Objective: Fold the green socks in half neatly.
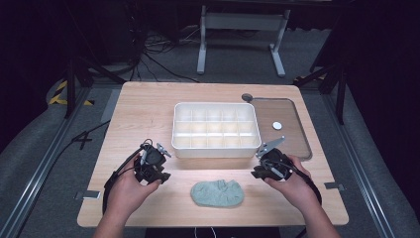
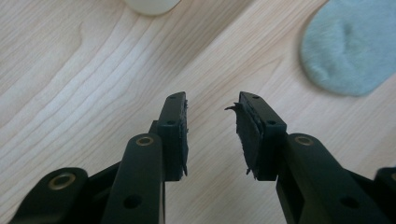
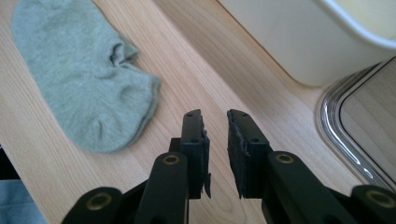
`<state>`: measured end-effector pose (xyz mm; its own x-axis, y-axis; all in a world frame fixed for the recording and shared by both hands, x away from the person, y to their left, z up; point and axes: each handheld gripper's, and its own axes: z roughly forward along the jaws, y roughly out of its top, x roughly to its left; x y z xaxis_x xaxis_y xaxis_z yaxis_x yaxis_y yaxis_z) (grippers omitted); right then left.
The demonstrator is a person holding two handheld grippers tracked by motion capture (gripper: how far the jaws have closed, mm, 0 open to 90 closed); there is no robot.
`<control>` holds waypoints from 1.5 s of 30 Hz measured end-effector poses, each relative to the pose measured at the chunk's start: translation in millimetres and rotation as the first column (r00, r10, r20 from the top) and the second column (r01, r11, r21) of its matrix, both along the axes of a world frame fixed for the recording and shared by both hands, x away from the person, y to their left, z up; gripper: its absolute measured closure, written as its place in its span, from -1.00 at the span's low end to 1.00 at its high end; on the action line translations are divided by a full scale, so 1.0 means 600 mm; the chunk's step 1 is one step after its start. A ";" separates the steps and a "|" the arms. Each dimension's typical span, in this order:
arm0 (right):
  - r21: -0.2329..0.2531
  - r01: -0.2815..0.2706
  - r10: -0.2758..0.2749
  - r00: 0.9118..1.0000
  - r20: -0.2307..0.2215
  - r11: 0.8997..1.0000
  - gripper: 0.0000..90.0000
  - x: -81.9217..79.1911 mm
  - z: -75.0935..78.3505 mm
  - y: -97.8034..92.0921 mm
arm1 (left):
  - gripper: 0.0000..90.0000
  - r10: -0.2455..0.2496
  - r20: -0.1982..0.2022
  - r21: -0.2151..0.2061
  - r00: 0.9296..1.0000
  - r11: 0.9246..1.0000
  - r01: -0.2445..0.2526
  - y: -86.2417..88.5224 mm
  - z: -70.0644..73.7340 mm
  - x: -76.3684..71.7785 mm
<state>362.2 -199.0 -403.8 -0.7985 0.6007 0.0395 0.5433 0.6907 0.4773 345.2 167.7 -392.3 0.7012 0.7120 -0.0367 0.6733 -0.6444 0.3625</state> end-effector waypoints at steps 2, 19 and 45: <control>0.015 -0.004 0.004 1.000 0.011 1.000 0.69 -0.004 0.004 0.002 | 0.43 -0.006 -0.011 -0.008 1.000 1.000 0.006 -0.004 0.003 -0.001; 0.051 -0.119 0.117 0.993 0.027 0.992 0.65 -0.042 -0.001 0.057 | 0.22 -0.065 -0.019 -0.019 0.998 0.998 0.064 -0.052 0.006 -0.008; 0.070 -0.280 0.285 0.956 -0.071 0.957 0.99 -0.086 -0.075 0.174 | 0.44 -0.110 -0.046 -0.104 0.993 0.989 0.105 -0.085 -0.028 -0.019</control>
<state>310.8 -94.6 -448.9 -0.9283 0.3456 0.1375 0.3673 0.7938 0.4848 333.8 116.7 -408.8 0.7685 0.6237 -0.1429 0.6218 -0.6755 0.3962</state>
